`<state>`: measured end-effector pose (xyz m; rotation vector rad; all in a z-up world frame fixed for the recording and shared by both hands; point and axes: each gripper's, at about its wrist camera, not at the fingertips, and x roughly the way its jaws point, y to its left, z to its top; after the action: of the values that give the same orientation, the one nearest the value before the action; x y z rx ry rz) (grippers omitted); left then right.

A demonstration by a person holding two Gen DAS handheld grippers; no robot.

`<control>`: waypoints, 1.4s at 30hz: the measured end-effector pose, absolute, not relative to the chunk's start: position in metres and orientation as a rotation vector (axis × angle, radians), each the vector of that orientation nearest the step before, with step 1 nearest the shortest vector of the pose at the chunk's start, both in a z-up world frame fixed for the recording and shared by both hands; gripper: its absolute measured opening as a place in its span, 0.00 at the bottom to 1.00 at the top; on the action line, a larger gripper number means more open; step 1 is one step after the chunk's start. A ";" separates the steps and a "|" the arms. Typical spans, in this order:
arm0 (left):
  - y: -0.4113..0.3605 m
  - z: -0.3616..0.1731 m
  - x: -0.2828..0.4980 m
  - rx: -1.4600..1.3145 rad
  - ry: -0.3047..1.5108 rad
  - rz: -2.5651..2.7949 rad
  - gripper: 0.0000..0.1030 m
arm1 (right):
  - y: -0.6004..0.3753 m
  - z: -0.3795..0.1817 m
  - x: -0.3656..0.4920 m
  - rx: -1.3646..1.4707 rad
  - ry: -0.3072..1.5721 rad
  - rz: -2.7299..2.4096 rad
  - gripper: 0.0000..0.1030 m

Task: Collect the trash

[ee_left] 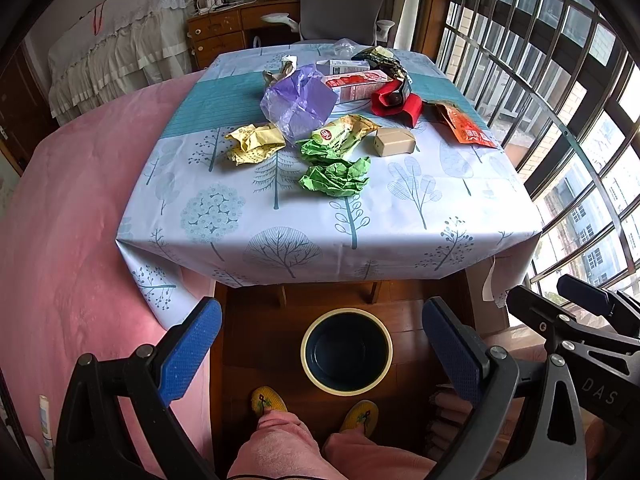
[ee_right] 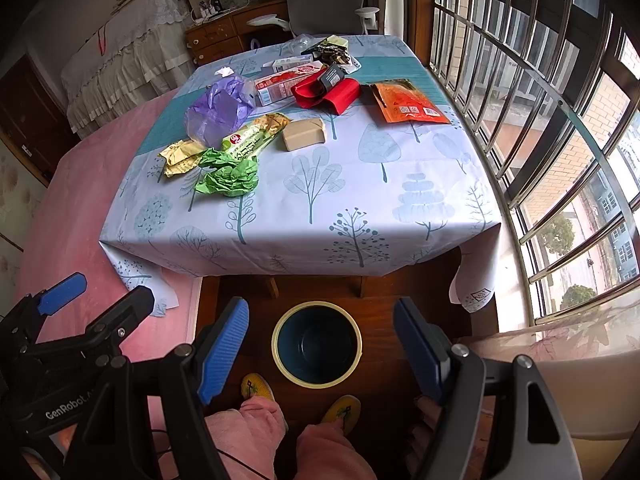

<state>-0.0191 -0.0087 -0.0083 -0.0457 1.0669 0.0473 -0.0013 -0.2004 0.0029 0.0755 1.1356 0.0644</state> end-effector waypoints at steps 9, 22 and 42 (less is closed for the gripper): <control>-0.001 -0.002 -0.015 -0.019 1.086 0.064 0.96 | -0.192 0.002 0.007 0.118 1.154 0.084 0.73; 0.063 -0.002 0.061 -0.005 1.096 0.011 0.96 | -0.156 -0.006 0.066 0.246 1.168 0.075 0.73; 0.146 -0.068 0.252 0.086 1.260 -0.262 0.90 | -0.126 -0.100 0.185 0.774 1.282 -0.158 0.67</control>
<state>0.2519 0.1463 -0.0675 0.0859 1.2595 -0.2623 0.1849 -0.1263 -0.1003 0.7737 1.2824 -0.1577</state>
